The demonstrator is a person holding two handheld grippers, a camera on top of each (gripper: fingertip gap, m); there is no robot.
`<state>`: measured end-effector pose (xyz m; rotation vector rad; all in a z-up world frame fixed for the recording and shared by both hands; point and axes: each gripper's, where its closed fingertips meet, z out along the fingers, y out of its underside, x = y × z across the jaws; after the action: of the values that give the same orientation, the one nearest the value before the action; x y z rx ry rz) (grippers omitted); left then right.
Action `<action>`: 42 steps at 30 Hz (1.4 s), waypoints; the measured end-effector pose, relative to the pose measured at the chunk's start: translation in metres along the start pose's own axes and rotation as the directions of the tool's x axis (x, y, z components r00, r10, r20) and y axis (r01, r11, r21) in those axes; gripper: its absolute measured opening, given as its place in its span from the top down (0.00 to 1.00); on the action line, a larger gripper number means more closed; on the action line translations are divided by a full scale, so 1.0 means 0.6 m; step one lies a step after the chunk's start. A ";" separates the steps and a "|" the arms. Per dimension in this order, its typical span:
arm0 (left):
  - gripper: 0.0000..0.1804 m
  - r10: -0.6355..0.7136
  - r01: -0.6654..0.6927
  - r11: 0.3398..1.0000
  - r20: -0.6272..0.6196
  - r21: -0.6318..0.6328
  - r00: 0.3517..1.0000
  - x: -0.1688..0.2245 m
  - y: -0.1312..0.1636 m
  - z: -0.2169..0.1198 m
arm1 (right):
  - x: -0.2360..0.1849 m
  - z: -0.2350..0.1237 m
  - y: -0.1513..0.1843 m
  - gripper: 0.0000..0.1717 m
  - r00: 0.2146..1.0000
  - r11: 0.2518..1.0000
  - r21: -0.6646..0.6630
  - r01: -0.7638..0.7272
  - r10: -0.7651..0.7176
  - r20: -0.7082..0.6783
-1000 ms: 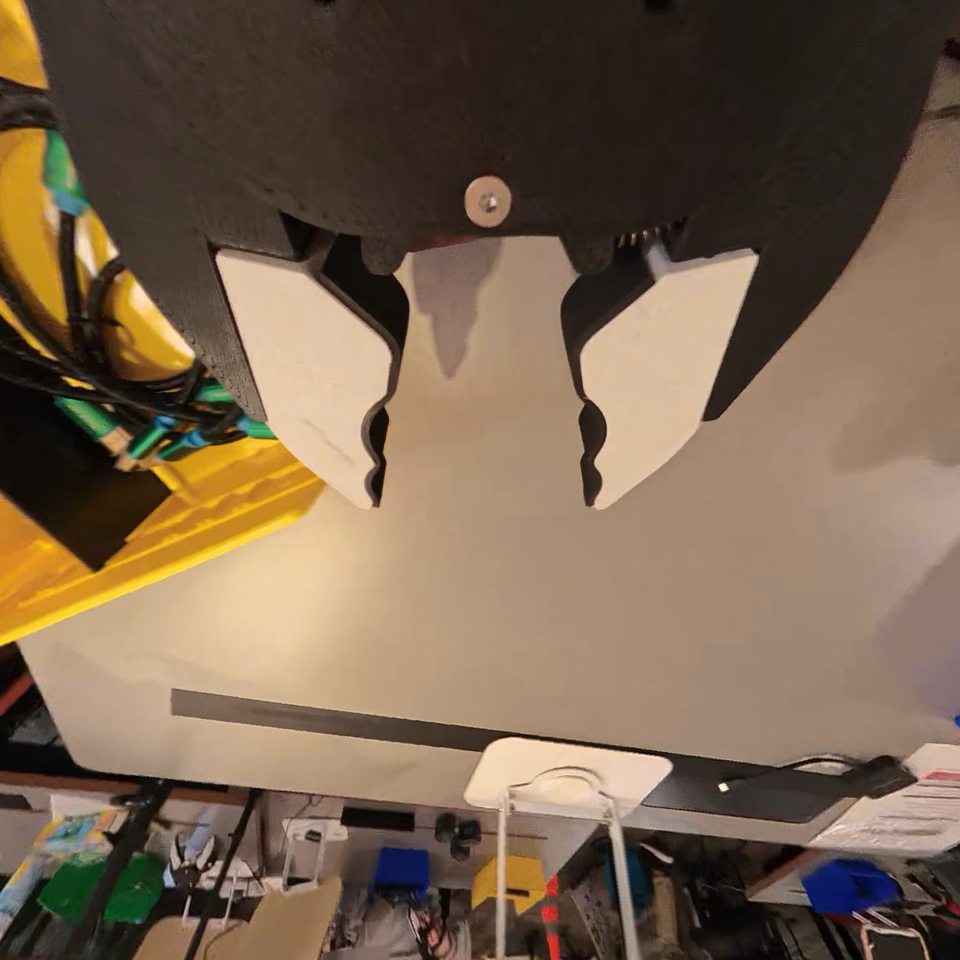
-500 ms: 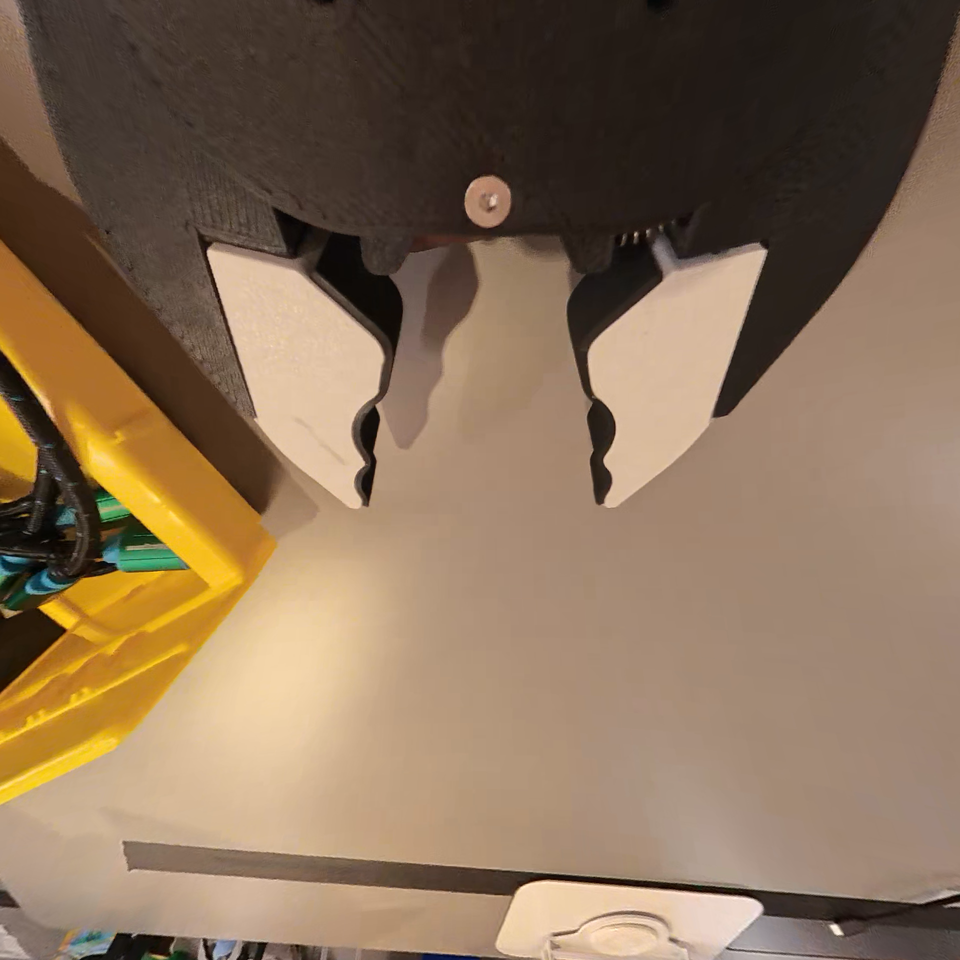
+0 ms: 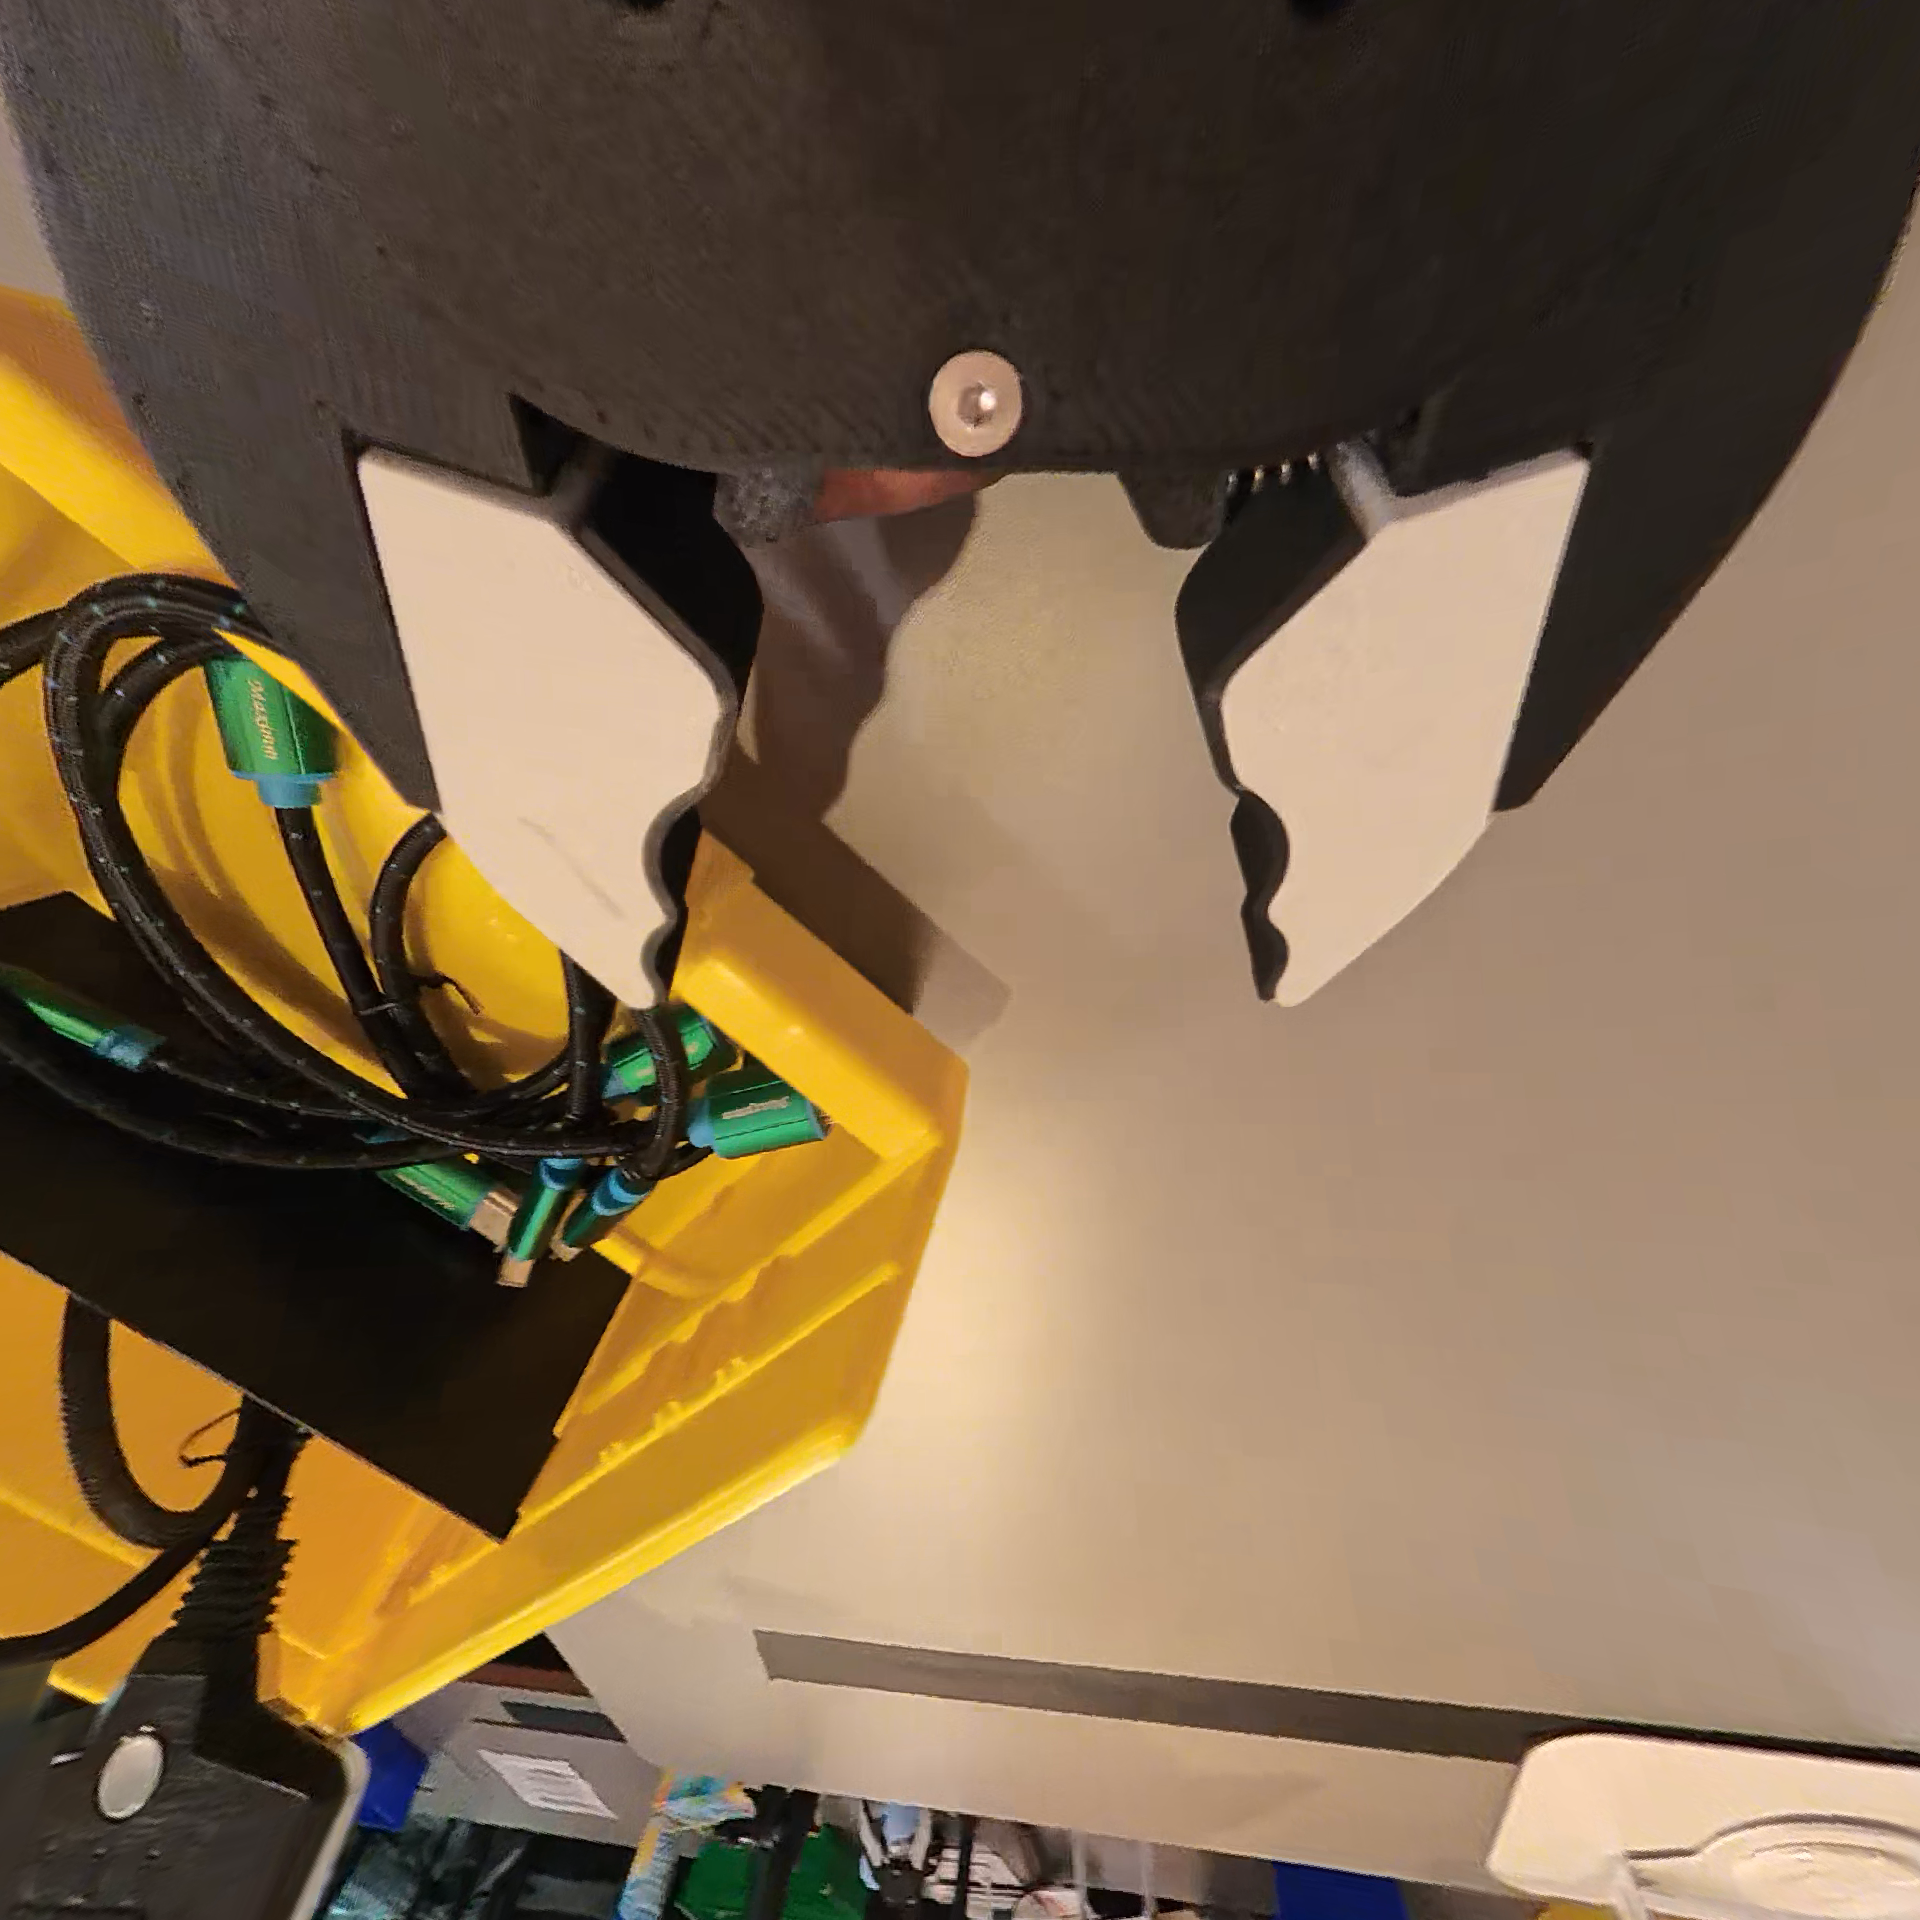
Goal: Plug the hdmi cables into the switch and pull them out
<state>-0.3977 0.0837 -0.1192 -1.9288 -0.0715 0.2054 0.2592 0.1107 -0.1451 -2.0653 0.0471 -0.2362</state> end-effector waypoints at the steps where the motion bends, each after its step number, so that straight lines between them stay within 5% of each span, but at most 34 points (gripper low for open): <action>1: 0.74 0.004 -0.004 1.000 -0.016 -0.018 1.000 0.003 0.003 0.005 | 0.006 0.004 -0.001 0.41 1.000 1.000 -0.005 -0.020 0.020 -0.012; 6: 0.85 0.032 -0.033 0.999 -0.022 -0.029 0.999 0.003 0.002 0.018 | 0.025 0.021 -0.010 0.46 0.993 0.998 -0.002 -0.062 0.061 -0.100; 11: 0.98 0.053 -0.054 0.998 -0.068 -0.023 0.996 0.013 -0.001 0.025 | 0.041 0.038 -0.017 0.62 0.982 0.993 -0.003 -0.115 0.113 -0.149; 15: 0.98 0.038 -0.041 0.999 -0.088 -0.024 0.995 0.014 -0.001 0.024 | 0.046 0.048 -0.035 0.73 0.980 0.991 0.047 -0.126 0.132 -0.151; 28: 0.99 0.144 -0.142 0.990 -0.245 0.025 0.959 0.063 0.004 -0.006 | 0.023 0.067 -0.062 0.84 0.973 0.988 0.074 0.134 -0.117 -0.197; 30: 0.99 0.181 -0.176 0.983 -0.279 0.043 0.943 0.076 0.005 -0.011 | 0.003 0.062 -0.067 0.94 0.971 0.976 0.107 0.190 -0.171 -0.168; 42: 0.99 0.210 -0.200 0.978 -0.324 0.064 0.922 0.091 0.004 -0.013 | -0.107 0.019 -0.056 0.94 0.923 0.947 0.215 0.238 -0.290 0.253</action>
<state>-0.3424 0.0837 -0.1246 -1.9156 0.3570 0.0198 0.1960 0.1452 -0.1307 -1.9009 -0.4183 -0.1041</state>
